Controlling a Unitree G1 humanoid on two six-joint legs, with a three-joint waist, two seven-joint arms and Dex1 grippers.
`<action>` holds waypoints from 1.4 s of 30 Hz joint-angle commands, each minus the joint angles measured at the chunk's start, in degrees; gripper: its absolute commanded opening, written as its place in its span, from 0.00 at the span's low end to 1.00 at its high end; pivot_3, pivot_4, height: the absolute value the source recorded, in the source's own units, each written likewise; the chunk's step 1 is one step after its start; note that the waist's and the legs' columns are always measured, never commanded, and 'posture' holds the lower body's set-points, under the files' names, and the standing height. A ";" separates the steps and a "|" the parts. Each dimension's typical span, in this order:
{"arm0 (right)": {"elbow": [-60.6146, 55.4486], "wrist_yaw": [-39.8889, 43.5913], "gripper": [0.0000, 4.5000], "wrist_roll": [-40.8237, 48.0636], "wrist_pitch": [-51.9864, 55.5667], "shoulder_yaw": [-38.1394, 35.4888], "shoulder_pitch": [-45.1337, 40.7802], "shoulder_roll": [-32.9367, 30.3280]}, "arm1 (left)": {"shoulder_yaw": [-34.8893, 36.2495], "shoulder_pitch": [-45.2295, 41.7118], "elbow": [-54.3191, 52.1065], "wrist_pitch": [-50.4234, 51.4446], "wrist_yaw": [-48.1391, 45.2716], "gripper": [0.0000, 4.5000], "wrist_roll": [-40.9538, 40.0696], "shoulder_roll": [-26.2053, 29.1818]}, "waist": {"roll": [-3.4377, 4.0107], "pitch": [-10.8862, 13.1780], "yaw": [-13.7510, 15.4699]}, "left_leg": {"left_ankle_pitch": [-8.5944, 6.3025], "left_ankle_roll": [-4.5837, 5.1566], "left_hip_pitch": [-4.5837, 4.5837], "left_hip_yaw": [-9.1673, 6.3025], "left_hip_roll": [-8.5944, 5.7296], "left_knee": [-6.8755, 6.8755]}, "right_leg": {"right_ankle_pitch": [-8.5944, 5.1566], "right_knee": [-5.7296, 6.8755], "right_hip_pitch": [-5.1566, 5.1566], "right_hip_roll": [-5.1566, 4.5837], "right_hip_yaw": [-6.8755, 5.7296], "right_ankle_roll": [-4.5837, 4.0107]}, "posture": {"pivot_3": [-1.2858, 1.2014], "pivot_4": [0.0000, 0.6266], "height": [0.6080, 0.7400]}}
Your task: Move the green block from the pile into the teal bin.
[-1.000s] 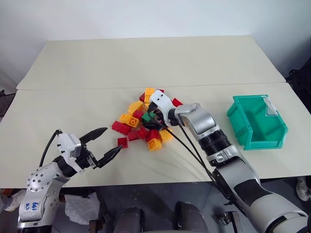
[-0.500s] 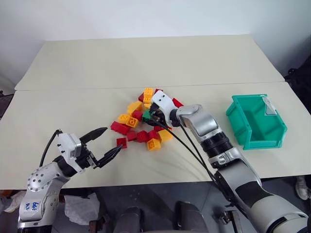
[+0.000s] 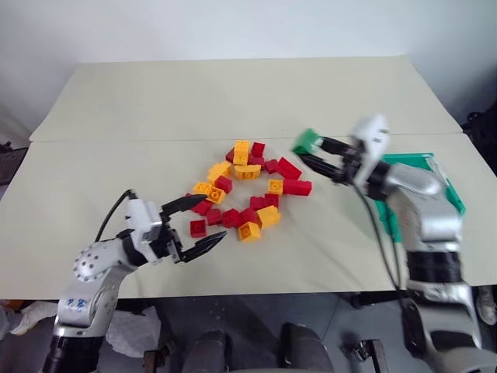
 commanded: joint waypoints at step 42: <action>-21.34 14.74 0.99 16.52 -8.91 -6.54 27.11 -13.16 | 7.97 1.91 10.10 -8.30 -3.67 1.00 6.06 5.61 | -0.04 0.04 1.87 | 0.05 0.14 0.13 0.88 0.26 0.07 | 0.10 -0.53 0.14 0.12 0.14 -0.13 | 0.52 0.24 1.00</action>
